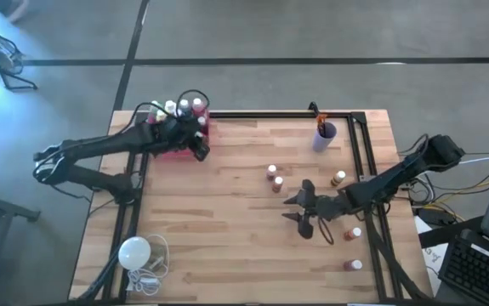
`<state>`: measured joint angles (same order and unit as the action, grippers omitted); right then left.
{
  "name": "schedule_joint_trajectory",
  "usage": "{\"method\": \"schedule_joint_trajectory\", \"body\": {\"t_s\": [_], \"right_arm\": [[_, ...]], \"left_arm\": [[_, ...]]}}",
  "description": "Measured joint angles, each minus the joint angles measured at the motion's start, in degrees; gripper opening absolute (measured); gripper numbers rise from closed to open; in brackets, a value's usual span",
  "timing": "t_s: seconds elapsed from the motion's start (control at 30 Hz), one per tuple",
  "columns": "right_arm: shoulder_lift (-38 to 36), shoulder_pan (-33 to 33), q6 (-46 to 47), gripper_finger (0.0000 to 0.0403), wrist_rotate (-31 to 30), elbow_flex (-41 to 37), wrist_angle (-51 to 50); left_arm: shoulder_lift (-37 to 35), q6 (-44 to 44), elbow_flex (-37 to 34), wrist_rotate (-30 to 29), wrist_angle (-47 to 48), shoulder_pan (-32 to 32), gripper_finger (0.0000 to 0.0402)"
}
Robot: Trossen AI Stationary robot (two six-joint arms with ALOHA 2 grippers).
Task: Pick & Place Paint Supplies
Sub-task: Put the small brown paint bottle into the pink bin
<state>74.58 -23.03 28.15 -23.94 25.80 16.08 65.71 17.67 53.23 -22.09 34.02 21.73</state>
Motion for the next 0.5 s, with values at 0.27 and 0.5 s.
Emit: {"method": "schedule_joint_trajectory", "body": {"t_s": [0.27, 0.5], "right_arm": [[-0.2, 0.0, -1.3, 0.0196, -0.1, 0.0, 0.1], [-0.2, 0.0, -1.5, 0.0193, -0.1, -0.1, 0.0]], "left_arm": [[0.9, 2.4, 0.0, 0.0, -1.0, 5.9, 0.0127], [7.7, 2.6, 0.0, 0.9, -4.5, 6.4, 0.0127]]}}
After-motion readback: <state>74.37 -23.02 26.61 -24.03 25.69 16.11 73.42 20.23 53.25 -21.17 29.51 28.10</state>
